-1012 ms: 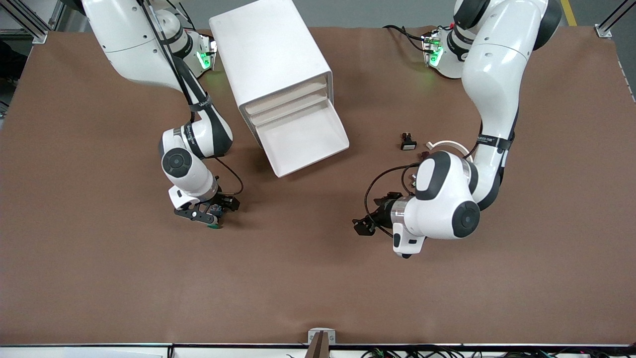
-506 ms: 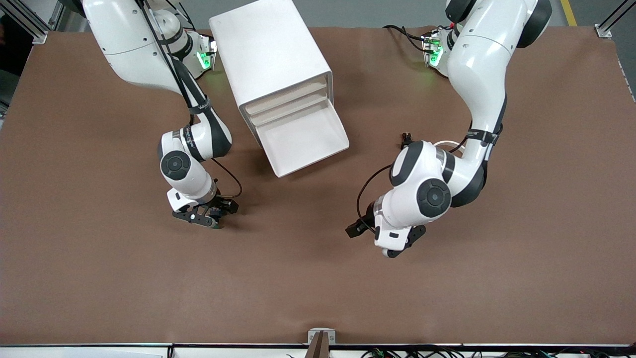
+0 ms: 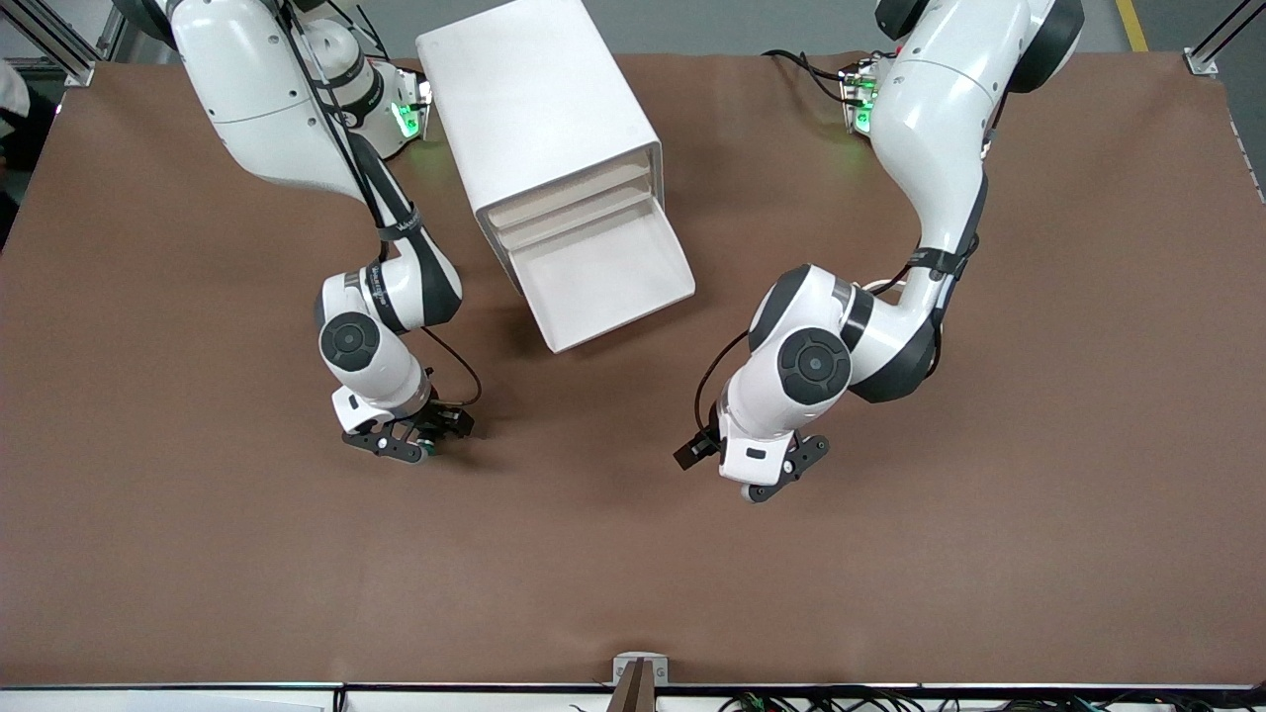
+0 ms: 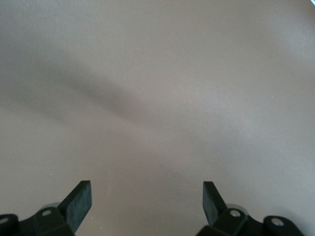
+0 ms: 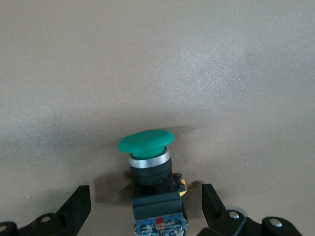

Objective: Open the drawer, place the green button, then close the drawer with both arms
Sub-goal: 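Close the right gripper on the green push-button and lift it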

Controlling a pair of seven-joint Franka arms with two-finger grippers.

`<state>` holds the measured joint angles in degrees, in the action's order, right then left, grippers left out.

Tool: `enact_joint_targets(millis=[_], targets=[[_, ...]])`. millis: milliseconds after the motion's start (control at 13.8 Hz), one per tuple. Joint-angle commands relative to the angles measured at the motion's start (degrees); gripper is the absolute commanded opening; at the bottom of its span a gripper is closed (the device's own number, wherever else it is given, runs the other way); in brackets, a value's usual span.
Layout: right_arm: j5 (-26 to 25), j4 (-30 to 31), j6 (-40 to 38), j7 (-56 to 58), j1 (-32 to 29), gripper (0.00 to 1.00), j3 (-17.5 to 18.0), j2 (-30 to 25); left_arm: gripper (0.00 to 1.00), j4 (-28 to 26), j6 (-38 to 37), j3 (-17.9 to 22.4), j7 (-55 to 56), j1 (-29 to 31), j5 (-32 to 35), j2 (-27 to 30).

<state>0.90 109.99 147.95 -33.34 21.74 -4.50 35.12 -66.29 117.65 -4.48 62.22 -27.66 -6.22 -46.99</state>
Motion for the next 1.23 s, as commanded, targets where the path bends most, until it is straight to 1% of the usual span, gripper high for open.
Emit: enact_joint_targets(millis=[0,145,217,723,867,940,1012,1084,1157], targets=[[-0.46,-1.18,-0.47,0.29,-1.08,0.93,0.37,0.56,0.99,-1.65,0.74,0.0,0.89,-0.29,1.82,1.38],[-0.46,-1.18,-0.82,0.29,-1.08,0.8,0.37,0.56,0.99,-1.65,0.74,0.09,0.98,-0.46,2.7,1.2],[-0.46,-1.18,-0.82,0.29,-1.08,0.76,0.37,0.56,0.99,-1.82,0.74,0.0,0.72,-0.46,3.49,1.2],[-0.28,-1.44,-3.1,-0.33,-0.38,0.76,0.46,0.48,0.99,-1.91,0.48,0.0,1.24,-0.28,3.76,1.2],[-0.28,-1.62,-5.03,-0.41,-0.38,0.76,0.46,0.3,0.99,-2.0,-0.14,0.09,1.33,-0.46,3.76,1.2],[-0.29,-1.71,-5.3,-0.33,-0.38,0.76,0.46,0.3,0.99,-2.09,-1.1,0.09,1.33,-0.46,3.76,1.11],[-0.29,-1.71,-5.3,-0.24,-0.55,0.73,0.46,0.3,0.99,-2.26,-2.93,0.18,1.33,-0.46,3.84,1.2],[-0.29,-1.8,-5.3,0.2,-0.82,0.49,0.46,0.21,0.99,-2.18,-5.04,0.26,1.33,-0.55,3.93,1.29],[-0.02,-2.49,-6.0,-0.15,-0.99,0.11,0.46,0.21,0.99,-2.18,-7.5,0.18,1.33,-0.55,4.8,1.29]])
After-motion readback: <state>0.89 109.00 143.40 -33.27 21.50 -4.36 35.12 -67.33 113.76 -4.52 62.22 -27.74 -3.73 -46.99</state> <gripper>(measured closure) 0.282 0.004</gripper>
